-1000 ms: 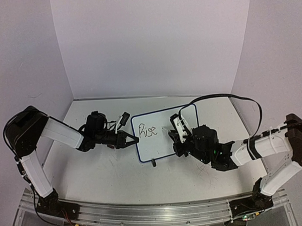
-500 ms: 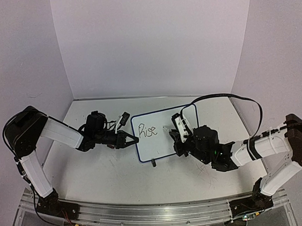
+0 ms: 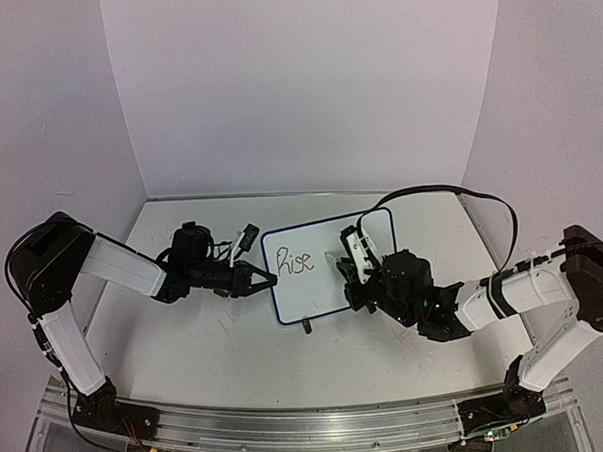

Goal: Write a sentence on the whiteboard

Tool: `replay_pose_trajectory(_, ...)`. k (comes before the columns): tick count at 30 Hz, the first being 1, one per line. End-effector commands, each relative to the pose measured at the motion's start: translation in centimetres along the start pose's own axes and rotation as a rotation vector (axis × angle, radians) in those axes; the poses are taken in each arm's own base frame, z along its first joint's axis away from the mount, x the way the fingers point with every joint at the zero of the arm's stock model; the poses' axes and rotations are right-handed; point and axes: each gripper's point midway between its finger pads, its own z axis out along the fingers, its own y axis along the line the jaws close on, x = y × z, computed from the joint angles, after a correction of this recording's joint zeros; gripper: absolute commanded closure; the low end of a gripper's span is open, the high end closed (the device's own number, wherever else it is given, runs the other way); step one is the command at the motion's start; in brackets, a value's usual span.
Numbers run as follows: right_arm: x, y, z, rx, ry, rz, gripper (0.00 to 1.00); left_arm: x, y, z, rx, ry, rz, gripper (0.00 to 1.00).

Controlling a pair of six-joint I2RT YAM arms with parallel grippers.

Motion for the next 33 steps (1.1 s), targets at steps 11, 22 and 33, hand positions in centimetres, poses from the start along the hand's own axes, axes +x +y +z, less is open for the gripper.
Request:
replay_pose_trajectory(11, -2.0, -0.6, 1.4, 0.036, -0.047, 0.036, 1.0, -0.4, 1.2, -0.3, -0.079, -0.001, 0.004, 1.0)
replay_pose_trajectory(22, -1.8, 0.1, 1.9, 0.006, -0.034, 0.026, 1.0, -0.5, 1.2, -0.4, -0.079, -0.004, 0.005, 1.0)
replay_pose_trajectory(33, -1.1, 1.0, 1.8, -0.042, -0.011, 0.028, 1.0, -0.6, 1.1, -0.5, -0.082, -0.007, 0.009, 1.0)
